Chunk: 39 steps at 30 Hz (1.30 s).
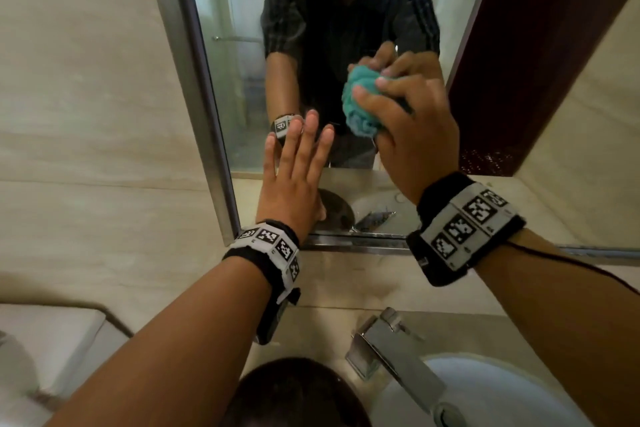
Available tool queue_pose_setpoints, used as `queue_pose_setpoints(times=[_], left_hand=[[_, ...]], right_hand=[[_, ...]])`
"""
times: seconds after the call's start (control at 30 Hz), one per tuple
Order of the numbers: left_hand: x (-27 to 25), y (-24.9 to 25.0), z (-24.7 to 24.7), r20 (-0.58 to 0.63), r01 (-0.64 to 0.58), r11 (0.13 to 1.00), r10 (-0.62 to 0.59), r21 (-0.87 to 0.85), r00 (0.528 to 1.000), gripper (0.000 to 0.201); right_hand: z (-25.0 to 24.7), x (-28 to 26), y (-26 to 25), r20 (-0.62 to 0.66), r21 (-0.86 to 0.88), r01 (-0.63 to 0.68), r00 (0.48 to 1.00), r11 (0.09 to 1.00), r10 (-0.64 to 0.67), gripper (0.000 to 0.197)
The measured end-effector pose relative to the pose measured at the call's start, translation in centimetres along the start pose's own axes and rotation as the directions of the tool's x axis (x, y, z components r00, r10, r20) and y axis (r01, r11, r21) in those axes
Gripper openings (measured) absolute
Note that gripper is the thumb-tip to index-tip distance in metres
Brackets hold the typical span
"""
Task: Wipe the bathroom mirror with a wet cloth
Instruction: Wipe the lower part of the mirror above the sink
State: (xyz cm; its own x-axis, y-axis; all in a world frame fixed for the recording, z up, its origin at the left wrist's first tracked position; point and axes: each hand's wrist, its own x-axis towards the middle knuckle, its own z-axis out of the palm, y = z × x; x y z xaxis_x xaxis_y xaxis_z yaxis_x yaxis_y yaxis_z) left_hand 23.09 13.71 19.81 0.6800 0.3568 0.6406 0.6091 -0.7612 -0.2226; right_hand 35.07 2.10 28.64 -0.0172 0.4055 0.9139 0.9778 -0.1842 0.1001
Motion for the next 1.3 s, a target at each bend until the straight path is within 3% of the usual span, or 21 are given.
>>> queue_pose_setpoints(times=[0.1,0.17,0.23,0.3,0.4,0.47,0.57,0.7,0.83,1.0,1.13,1.2,1.3], left_hand=[[0.1,-0.1,0.3,0.000,-0.002,1.000,0.002,-0.003,1.000,0.138],[0.1,-0.2,0.5,-0.002,-0.004,0.999,0.004,0.031,1.000,0.135],[0.0,-0.2,0.5,-0.002,-0.007,0.999,0.007,0.034,1.000,0.135],[-0.1,-0.1,0.2,0.003,0.000,0.999,0.000,0.032,1.000,0.136],[-0.1,0.1,0.0,0.018,0.010,0.999,-0.011,0.037,1.000,0.136],[-0.1,0.2,-0.1,0.020,0.021,0.999,-0.022,0.048,1.000,0.135],[-0.3,0.2,-0.1,0.011,0.023,0.997,-0.024,0.080,1.000,0.135],[-0.2,0.3,-0.3,0.007,0.018,0.998,-0.018,0.062,1.000,0.135],[-0.2,0.2,-0.1,-0.011,0.011,0.999,-0.011,0.044,1.000,0.132],[-0.2,0.1,0.0,0.018,-0.004,0.999,0.004,0.039,1.000,0.142],[-0.2,-0.2,0.2,0.000,-0.026,0.999,0.026,0.031,1.000,0.145],[-0.3,-0.2,0.2,-0.028,-0.038,0.999,0.039,0.015,0.999,0.142],[-0.3,-0.2,0.5,-0.050,-0.050,0.999,0.050,-0.006,0.997,0.132]], right_hand=[[1.9,-1.8,0.2,-0.042,-0.072,0.119,0.992,0.990,-0.122,0.023],[3.3,-5.5,0.5,0.073,-0.057,0.214,0.975,0.975,-0.210,0.026],[3.4,-8.1,0.7,0.232,-0.064,0.339,0.920,0.938,-0.317,0.038],[2.8,-7.7,1.2,0.255,-0.054,0.394,0.894,0.918,-0.369,0.041],[1.6,-3.9,1.9,0.036,-0.106,0.266,0.964,0.958,-0.264,0.037],[1.2,-2.4,2.2,-0.052,-0.140,0.198,0.977,0.970,-0.207,0.033],[1.9,-3.8,2.4,-0.018,-0.110,0.265,0.963,0.958,-0.269,0.031],[2.3,-5.4,2.0,0.082,0.013,0.202,0.976,0.979,-0.202,0.041],[2.2,-6.0,2.2,0.133,-0.093,0.242,0.964,0.966,-0.229,0.043],[0.6,-3.1,1.0,0.047,-0.154,0.210,0.978,0.966,-0.205,0.035],[0.0,0.5,0.5,-0.112,-0.126,0.065,0.991,0.990,-0.079,0.032],[0.7,-1.0,-0.1,-0.054,-0.127,0.077,0.995,0.989,-0.085,0.032],[1.3,-5.9,0.0,0.192,-0.096,0.219,0.961,0.971,-0.198,0.036]])
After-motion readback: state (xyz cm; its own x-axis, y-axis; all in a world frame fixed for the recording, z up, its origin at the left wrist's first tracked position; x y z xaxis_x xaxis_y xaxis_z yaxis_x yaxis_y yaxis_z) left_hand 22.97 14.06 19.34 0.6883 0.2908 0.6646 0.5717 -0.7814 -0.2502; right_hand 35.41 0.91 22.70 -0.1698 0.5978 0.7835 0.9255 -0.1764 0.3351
